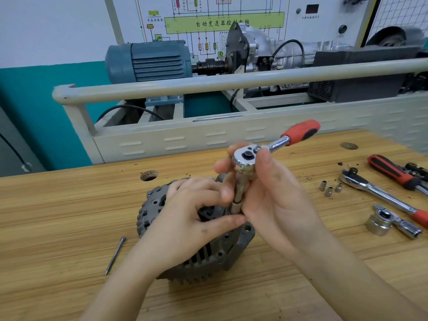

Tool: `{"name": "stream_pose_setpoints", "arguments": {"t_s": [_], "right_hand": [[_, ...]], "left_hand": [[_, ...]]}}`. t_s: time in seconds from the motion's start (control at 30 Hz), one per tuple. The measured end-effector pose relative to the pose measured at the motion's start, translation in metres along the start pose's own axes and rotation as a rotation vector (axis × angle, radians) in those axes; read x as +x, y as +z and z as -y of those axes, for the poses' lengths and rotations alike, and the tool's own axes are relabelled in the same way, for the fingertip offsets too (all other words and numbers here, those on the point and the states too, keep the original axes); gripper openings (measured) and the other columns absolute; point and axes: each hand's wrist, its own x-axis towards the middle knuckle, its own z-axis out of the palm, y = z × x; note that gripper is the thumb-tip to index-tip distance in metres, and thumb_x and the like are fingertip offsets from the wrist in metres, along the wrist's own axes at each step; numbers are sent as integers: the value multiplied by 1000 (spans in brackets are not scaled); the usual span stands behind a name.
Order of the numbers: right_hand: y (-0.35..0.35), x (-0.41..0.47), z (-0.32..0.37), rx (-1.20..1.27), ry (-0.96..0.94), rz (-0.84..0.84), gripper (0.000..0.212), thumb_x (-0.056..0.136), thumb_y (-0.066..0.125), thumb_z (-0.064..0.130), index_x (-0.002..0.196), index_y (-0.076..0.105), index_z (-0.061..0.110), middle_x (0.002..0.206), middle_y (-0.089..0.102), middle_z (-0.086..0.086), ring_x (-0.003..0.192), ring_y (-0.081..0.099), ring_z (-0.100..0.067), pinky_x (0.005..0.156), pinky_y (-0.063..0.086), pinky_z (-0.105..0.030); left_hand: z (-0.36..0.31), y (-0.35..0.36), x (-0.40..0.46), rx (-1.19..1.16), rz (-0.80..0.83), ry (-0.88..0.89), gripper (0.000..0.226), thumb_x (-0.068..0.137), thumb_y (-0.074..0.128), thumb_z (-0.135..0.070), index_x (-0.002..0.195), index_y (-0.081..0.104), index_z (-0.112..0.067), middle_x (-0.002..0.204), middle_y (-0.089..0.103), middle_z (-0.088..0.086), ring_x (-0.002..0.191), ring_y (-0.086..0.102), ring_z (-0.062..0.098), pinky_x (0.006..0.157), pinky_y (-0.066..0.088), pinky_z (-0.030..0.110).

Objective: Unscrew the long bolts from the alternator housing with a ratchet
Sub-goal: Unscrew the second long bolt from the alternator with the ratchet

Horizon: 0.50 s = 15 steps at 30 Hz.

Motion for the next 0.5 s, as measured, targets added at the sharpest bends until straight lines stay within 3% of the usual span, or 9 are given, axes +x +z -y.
{"name": "stream_pose_setpoints", "arguments": {"t_s": [0.13, 0.27, 0.4, 0.5], "right_hand": [[2, -1, -1, -71, -58, -26, 28, 64, 76, 38, 83, 68, 19, 79, 66, -1, 61, 59, -10, 64, 49, -22], [1, -4, -1, -47, -72, -30, 31, 61, 80, 33, 83, 64, 20, 80, 66, -2, 65, 61, -12, 63, 50, -22], [2, -1, 0, -30, -53, -2, 26, 68, 73, 38, 85, 67, 19, 80, 67, 0, 63, 62, -11, 63, 50, -22], [0, 1, 0, 14, -11, -6, 31, 69, 70, 42, 88, 69, 16, 78, 68, -1, 61, 62, -12, 63, 51, -23]], "left_hand": [[-2, 2, -1, 21, -80, -8, 19, 68, 60, -53, 67, 59, -34, 77, 58, -13, 88, 54, 12, 88, 37, 55], [0, 3, 0, 41, -42, -5, 41, 67, 59, -55, 79, 69, -17, 87, 65, -2, 96, 56, 17, 92, 36, 53], [-1, 0, 0, 11, -22, 4, 30, 71, 59, -52, 81, 67, -25, 92, 65, -7, 101, 56, 19, 94, 36, 53], [0, -1, -1, 38, 4, -1, 34, 72, 57, -51, 87, 69, -24, 97, 65, -10, 104, 55, 15, 96, 34, 52]]}}
